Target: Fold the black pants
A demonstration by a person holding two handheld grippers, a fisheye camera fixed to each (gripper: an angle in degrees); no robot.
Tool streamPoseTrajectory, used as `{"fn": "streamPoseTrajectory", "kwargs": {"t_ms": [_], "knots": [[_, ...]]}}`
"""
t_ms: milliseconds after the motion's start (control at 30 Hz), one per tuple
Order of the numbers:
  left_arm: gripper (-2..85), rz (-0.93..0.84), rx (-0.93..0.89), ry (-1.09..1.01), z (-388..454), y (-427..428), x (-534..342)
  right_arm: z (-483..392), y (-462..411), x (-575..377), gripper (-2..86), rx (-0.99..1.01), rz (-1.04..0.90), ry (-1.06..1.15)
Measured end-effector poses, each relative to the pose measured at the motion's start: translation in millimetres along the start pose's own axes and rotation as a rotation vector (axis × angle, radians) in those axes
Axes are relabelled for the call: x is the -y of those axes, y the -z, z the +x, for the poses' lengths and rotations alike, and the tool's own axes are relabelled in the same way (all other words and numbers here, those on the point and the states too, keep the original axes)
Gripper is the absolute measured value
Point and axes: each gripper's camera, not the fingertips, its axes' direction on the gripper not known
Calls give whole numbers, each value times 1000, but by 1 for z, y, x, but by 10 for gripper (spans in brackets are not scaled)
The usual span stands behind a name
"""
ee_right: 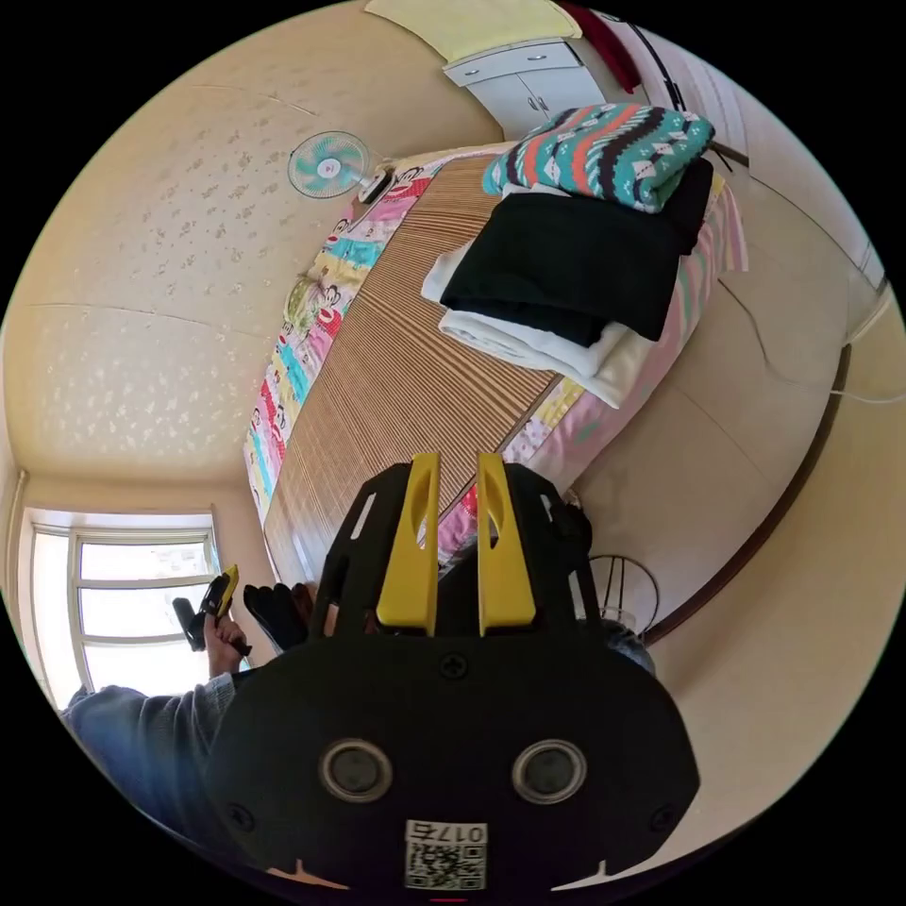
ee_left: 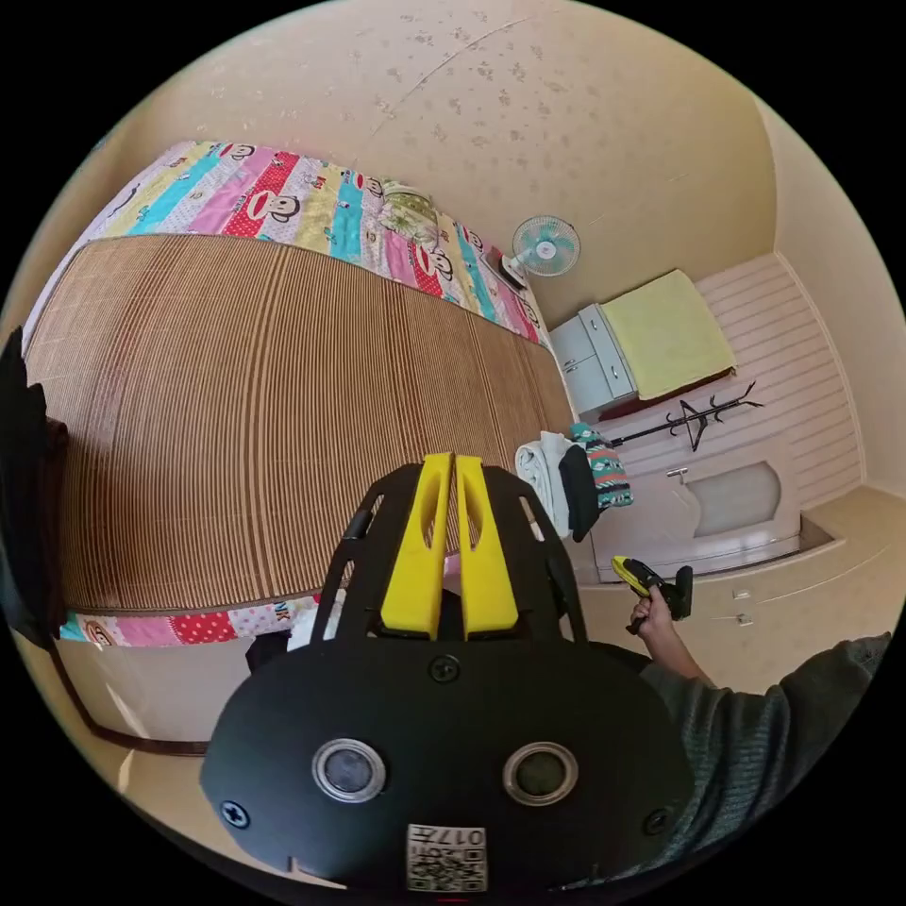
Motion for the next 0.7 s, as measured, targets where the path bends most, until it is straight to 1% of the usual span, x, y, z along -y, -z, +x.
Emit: {"fn": "streamPoseTrajectory", "kwargs": {"t_ms": [100,200,300,367,400,467,500,567,633,700], "knots": [[-10,-82,41,-18,16,-52,0,-2,-12,53,92,-68,-37,5],[-10,-111,83,-24,34,-88,2,-16,-35,107,111,-67,-91,41],[-10,-105,133,-12,48,-116,0,-56,-71,156,125,-183,-146,165],[-10,-98,151,24,50,-132,-2,-99,-104,189,131,-302,-186,300],[-10,-91,147,55,49,-141,-4,-110,-114,196,133,-337,-198,336],[-10,-79,132,97,47,-153,-9,-154,-160,219,141,-457,-270,479],[-10,-74,132,115,46,-160,-13,-164,-173,224,141,-483,-294,512],[-10,-76,153,133,43,-169,-19,-196,-223,235,137,-609,-365,633],[-10,-78,171,147,38,-177,-25,-209,-257,236,122,-729,-426,713],[-10,-75,173,180,24,-184,-30,-225,-271,238,101,-749,-467,742]]}}
